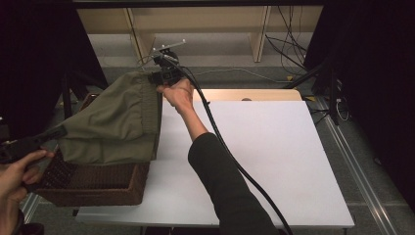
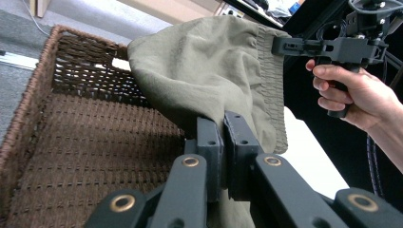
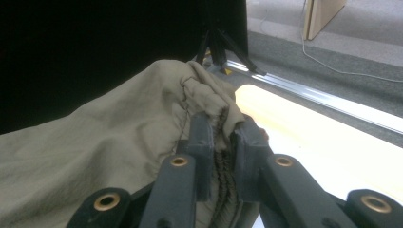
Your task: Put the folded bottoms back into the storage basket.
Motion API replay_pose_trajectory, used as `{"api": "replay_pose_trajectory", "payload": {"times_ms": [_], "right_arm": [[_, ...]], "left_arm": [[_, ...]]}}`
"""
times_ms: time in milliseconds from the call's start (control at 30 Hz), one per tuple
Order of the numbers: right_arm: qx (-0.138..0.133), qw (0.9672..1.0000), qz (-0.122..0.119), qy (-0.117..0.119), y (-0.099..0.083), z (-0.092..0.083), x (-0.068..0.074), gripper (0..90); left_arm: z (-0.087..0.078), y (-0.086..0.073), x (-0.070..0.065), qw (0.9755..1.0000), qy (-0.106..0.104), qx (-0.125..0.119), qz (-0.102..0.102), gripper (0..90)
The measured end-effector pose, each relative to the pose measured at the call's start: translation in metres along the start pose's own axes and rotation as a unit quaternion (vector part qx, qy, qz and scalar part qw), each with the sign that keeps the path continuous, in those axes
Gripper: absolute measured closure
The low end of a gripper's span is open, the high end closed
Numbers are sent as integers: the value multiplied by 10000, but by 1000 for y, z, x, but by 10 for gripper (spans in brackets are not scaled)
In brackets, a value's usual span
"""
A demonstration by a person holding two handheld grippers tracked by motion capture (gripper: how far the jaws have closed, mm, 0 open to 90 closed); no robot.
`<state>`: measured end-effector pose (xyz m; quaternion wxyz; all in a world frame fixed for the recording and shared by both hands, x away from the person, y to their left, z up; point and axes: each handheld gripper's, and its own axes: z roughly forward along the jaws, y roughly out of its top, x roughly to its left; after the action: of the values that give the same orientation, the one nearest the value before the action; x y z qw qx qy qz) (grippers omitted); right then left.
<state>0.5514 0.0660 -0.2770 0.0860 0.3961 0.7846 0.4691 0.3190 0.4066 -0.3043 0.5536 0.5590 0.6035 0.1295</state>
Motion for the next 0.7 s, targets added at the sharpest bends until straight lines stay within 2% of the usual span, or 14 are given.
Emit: {"api": "replay_pose_trajectory", "payload": {"times_ms": [233, 700], "right_arm": [[0, 10000, 4, 35, 0, 8, 7, 803], [41, 10000, -24, 87, -2, 22, 22, 802]], "left_arm": [[-5, 0, 12, 9999, 70, -10, -103, 855], [-17, 2, 26, 9996, 167, -93, -222, 855]]}}
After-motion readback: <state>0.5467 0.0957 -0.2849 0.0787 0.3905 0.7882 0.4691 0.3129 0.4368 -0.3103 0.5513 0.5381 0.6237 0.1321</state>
